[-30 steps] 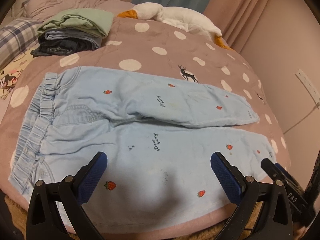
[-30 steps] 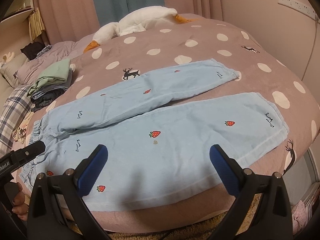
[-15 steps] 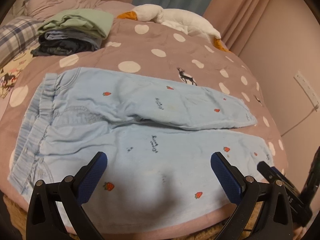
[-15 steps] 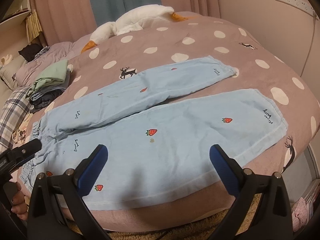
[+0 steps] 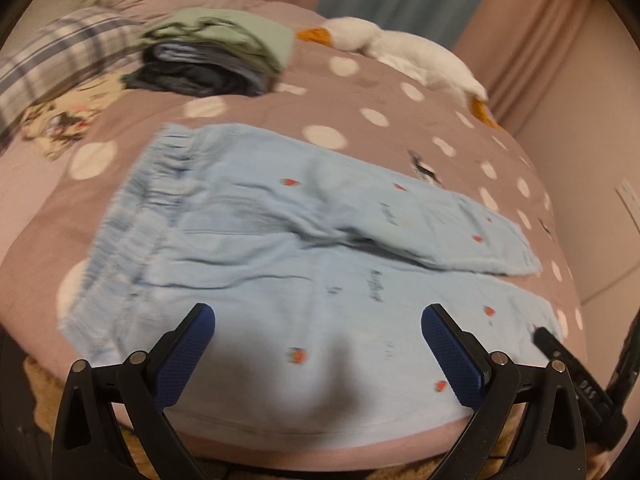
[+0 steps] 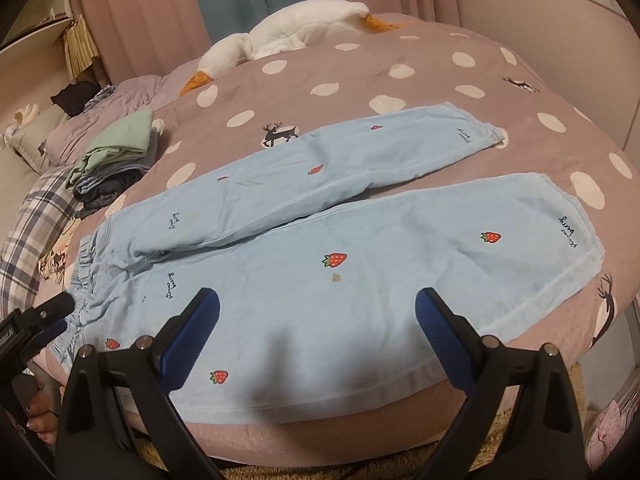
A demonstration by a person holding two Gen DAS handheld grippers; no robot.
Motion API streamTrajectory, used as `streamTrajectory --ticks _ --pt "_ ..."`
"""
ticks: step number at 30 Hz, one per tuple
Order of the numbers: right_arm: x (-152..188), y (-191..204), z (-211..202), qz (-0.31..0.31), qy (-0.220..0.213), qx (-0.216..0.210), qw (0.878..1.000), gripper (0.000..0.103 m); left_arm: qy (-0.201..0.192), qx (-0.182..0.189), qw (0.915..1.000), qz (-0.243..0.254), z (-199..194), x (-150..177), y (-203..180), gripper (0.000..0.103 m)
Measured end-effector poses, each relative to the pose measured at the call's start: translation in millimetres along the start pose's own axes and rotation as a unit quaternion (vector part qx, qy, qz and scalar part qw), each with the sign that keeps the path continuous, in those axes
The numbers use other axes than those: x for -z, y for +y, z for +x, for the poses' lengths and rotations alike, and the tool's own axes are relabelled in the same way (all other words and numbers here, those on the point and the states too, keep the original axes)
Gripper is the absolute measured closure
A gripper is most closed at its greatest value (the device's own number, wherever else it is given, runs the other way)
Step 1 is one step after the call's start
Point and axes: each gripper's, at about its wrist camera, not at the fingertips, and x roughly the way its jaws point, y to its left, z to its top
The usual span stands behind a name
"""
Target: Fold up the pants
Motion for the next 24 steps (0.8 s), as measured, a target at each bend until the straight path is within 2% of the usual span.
streamTrajectory --ticks 3,5,8,10,13,16,17,20,22,23,24 --pt "-3.2 -3.6 -0.2 0.004 -0.006 0.003 1.000 0.005 -0.016 -0.031 0.9992 -0.018 -9.2 -3.1 20.5 0.007" --pt "-5.8 -9.5 -0.4 0.008 -0.006 0.009 1.000 0.005 -0.032 -0.055 0.9970 -0.043 -16.6 -2.7 41.1 0.008" --pt "-9.9 -24.4 1.2 0.025 -0.002 0.025 0.999 0.007 -0.030 -0.081 0.9929 -0.081 -21.4 0.1 67.2 0.008" --pt "-12.3 -34.6 0.5 0.032 -0.004 0.037 0.999 0.012 -0.029 -0.099 0.9896 -0.100 -23.3 0.1 82.8 0.007" --pt "-16.6 -60.2 -5.7 0.050 -0.013 0.057 0.997 0.012 -0.028 -0.137 0.9827 -0.122 -27.6 2.0 102.3 0.008" --pt "-20.6 -107.2 -11.9 0.110 -0.016 0.086 0.990 0.013 -0.017 -0.128 0.9784 -0.162 -22.6 7.4 125.5 0.013" --pt "-20.5 -122.2 -13.3 0.129 -0.018 0.095 0.987 0.014 -0.010 -0.125 0.9774 -0.170 -19.4 9.5 130.9 0.020" --pt "-17.9 -171.2 -14.6 0.185 -0.013 0.131 0.974 0.015 0.019 -0.102 0.9755 -0.194 -5.3 17.0 143.8 0.031" --pt "-15.6 -193.0 -13.6 0.205 -0.007 0.150 0.967 0.020 0.022 -0.084 0.9748 -0.206 -0.6 19.1 147.1 0.033" --pt "-14.1 -205.1 -11.4 0.215 -0.004 0.159 0.964 0.023 0.015 -0.082 0.9746 -0.208 -0.1 19.2 147.0 0.038" --pt "-12.9 -212.9 -9.4 0.223 0.000 0.163 0.961 0.025 0.012 -0.076 0.9751 -0.208 0.9 17.6 146.9 0.049"
